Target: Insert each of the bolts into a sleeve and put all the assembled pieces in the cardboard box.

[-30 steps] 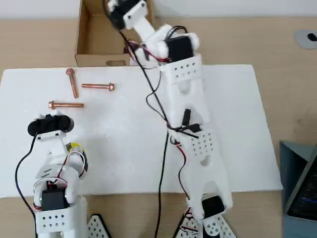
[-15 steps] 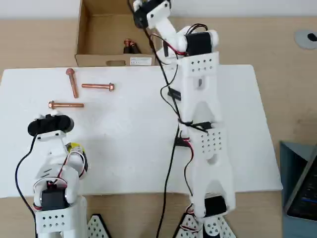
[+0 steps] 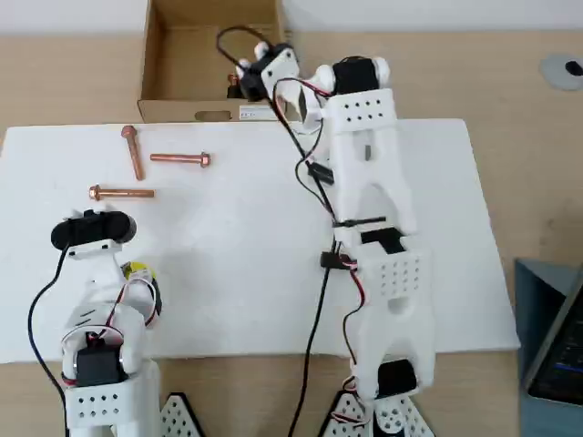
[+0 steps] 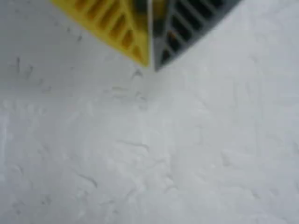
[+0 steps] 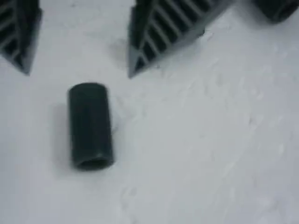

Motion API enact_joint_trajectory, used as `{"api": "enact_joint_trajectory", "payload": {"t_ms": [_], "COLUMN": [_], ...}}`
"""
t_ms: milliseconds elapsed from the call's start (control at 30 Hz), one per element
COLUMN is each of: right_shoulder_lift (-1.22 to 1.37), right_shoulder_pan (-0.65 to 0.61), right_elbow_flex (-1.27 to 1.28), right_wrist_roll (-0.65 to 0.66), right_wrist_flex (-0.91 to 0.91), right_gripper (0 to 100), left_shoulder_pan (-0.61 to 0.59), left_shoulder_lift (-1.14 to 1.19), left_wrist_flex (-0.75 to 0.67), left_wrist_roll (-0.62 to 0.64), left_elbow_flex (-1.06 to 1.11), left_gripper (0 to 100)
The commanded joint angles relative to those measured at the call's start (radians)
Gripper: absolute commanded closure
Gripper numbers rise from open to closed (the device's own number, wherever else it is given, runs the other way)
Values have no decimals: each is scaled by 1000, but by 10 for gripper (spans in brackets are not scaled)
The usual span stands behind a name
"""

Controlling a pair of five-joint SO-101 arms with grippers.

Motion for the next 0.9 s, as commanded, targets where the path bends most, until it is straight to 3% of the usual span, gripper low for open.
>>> {"api": "enact_joint_trajectory", "payload": {"t_ms": [0,233,367,867], "right_shoulder_lift": [-79,-77,-65,93], "right_shoulder_pan": [15,13,15,16], "right_elbow_flex": [44,142,174,171], "right_wrist_roll": [49,118,121,115], "right_wrist_flex": [21,11,-31,-137], "right_gripper": [839,831,790,789], "left_shoulder_pan": [-5,-5,-5,-5], "left_shoulder_lift": [-8,-8,-8,-8], "left_wrist_flex": [2,2,2,2], "left_wrist_roll": [-5,-5,-5,-5], "left_elbow_flex": [-6,-6,-6,-6], "left_gripper": [998,998,998,998]}}
